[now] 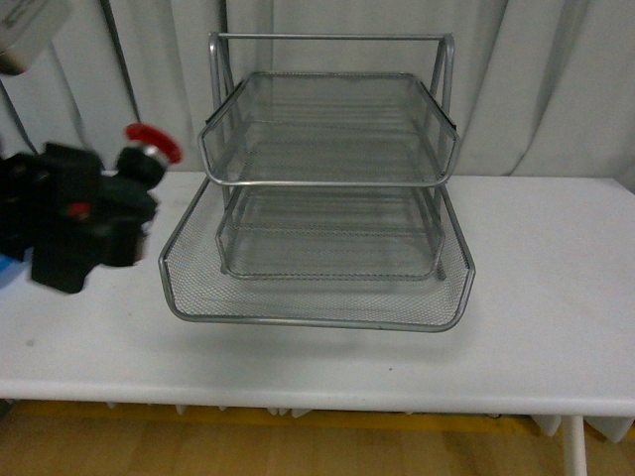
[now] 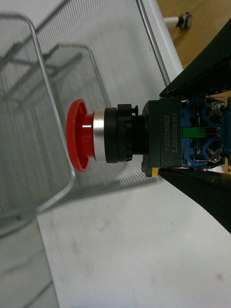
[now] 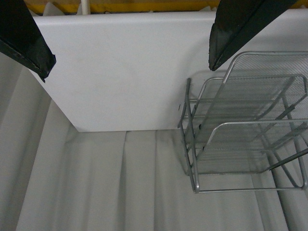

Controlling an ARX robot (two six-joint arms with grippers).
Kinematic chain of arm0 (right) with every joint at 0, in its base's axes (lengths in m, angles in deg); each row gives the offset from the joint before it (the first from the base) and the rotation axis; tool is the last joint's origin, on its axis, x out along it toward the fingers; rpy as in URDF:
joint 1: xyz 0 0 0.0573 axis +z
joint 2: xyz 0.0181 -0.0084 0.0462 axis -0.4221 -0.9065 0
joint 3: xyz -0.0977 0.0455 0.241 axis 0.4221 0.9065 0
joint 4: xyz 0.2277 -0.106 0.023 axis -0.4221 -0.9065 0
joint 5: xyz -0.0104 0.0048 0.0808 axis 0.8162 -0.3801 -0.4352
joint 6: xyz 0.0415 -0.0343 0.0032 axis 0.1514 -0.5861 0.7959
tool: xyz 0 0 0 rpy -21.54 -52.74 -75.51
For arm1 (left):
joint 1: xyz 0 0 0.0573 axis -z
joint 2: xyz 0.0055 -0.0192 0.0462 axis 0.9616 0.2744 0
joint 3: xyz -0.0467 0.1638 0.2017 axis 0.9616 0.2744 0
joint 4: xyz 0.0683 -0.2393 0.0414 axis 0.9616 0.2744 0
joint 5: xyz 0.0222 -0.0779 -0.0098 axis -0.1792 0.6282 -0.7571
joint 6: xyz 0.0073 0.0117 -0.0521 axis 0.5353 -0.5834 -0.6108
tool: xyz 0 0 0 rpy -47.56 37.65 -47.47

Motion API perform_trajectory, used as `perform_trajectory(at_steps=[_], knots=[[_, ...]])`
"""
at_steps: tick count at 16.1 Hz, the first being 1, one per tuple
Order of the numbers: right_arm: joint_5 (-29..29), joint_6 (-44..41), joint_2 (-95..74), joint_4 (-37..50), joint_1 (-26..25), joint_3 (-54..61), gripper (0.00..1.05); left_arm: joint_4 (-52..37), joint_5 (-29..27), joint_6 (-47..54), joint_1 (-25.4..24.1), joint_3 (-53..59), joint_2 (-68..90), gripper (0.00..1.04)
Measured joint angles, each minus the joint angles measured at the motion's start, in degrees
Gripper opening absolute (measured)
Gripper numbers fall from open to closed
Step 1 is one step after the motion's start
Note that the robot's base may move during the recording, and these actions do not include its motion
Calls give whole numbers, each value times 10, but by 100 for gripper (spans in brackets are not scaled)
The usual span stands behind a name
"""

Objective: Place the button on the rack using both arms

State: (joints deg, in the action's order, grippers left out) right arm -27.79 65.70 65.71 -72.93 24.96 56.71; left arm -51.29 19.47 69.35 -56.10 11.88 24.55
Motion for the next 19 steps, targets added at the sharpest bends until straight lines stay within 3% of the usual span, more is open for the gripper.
perform_trajectory(at_steps=[4,6,11,15,19], knots=[[0,0,0,0,0,0,98,9,2,-1,122,-91,114,36],[0,0,0,0,0,0,98,24,10,1,146,-130,175,36],[0,0,0,0,0,0,98,100,-9,12,134,-262,299,36],[0,0,0,0,0,0,98,177,-30,16,97,-355,390,36],[0,0,0,0,0,0,98,207,-21,-6,80,-443,432,38]])
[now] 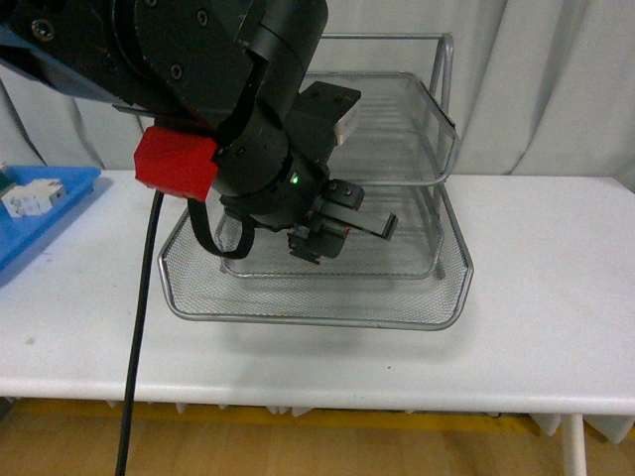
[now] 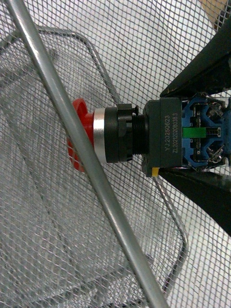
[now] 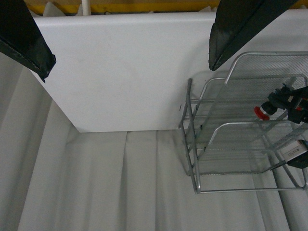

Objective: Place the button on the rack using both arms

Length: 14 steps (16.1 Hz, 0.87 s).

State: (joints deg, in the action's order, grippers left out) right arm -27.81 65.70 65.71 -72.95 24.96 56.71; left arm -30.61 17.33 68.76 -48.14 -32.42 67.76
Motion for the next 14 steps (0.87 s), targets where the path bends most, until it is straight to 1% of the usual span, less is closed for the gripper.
perform_trajectory(at_steps=[3,5,6,7,10,12,13,14], knots=[[0,0,0,0,0,0,98,-8,21,-8,0,-3,-4,72],[0,0,0,0,0,0,98,-16,21,-1,0,28,-30,94],[0,0,0,0,0,0,98,-31,22,7,-3,53,-51,100],[0,0,0,0,0,0,98,-55,28,12,-5,88,-87,97],[0,0,0,0,0,0,98,-158,35,52,-26,217,-222,98],[0,0,0,0,0,0,98,-184,33,77,-53,305,-318,98],[0,0,0,0,0,0,98,-331,-39,58,-70,391,-363,90],[0,0,0,0,0,0,98,-434,-84,22,-97,462,-401,79]])
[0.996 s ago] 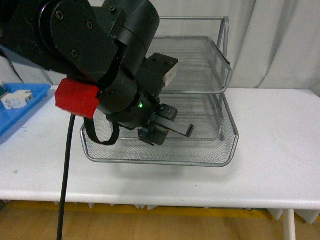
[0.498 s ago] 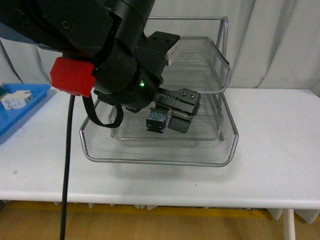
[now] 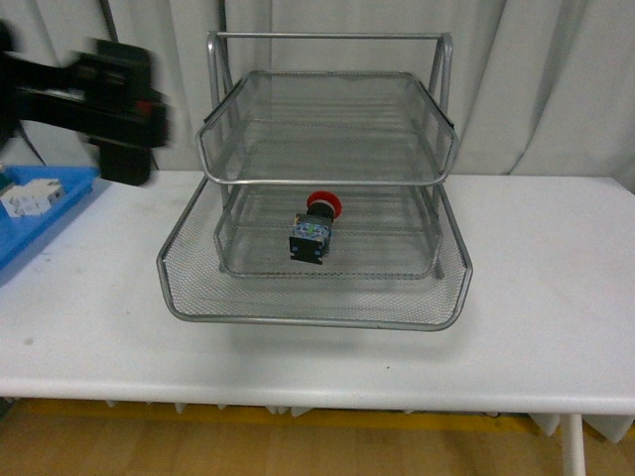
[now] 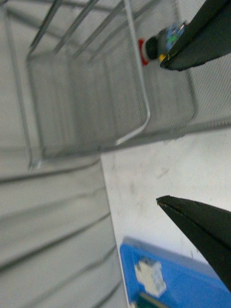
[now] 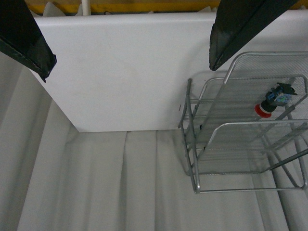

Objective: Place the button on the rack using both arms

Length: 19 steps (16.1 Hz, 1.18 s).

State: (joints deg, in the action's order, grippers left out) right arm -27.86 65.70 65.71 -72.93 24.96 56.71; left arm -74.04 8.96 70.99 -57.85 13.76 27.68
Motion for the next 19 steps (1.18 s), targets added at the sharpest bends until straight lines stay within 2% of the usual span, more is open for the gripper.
perform_trajectory(at_steps=[1,3,5,7,12,19], knots=[[0,0,0,0,0,0,98,-63,7,-24,-43,72,-56,68],[0,0,0,0,0,0,98,-79,94,-51,-149,184,-193,43],[0,0,0,0,0,0,98,-124,114,-60,-163,270,-242,21],[0,0,0,-1,0,0,98,-30,120,-63,-160,312,-320,2],[0,0,0,0,0,0,98,82,118,-63,-163,312,-477,2],[0,0,0,0,0,0,98,195,118,-63,-163,312,-594,2]])
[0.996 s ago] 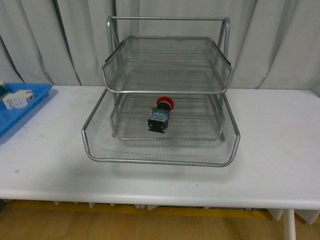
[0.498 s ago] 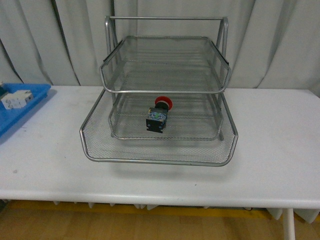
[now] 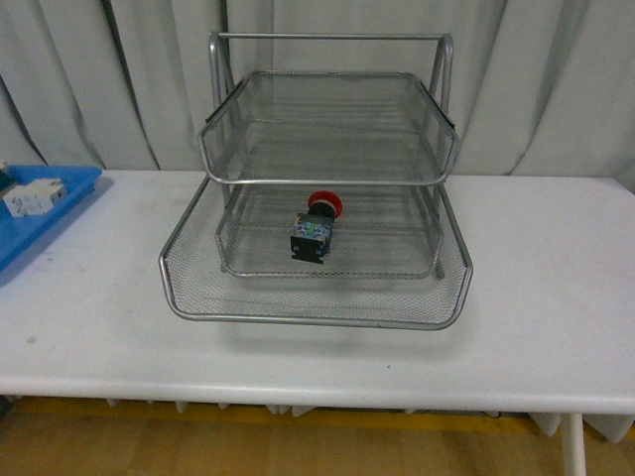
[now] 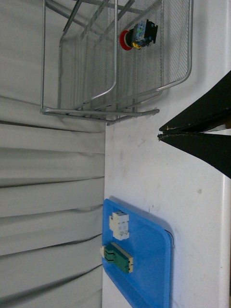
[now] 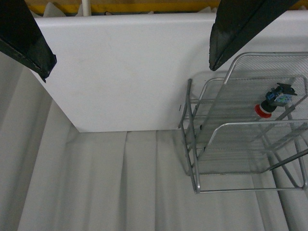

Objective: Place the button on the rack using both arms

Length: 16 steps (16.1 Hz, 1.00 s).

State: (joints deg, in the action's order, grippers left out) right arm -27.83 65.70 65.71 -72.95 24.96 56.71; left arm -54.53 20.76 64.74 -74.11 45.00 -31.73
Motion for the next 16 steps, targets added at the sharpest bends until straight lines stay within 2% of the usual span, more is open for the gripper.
perform_trajectory(at_steps=[8,9,14,15,16], knots=[[0,0,0,0,0,0,98,83,0,0,0,0,-84,2],[0,0,0,0,0,0,98,185,2,0,0,0,-155,2],[0,0,0,0,0,0,98,183,0,0,0,0,-176,2],[0,0,0,0,0,0,98,183,0,-1,0,0,-176,8],[0,0,0,0,0,0,98,183,0,-1,0,0,-176,21]])
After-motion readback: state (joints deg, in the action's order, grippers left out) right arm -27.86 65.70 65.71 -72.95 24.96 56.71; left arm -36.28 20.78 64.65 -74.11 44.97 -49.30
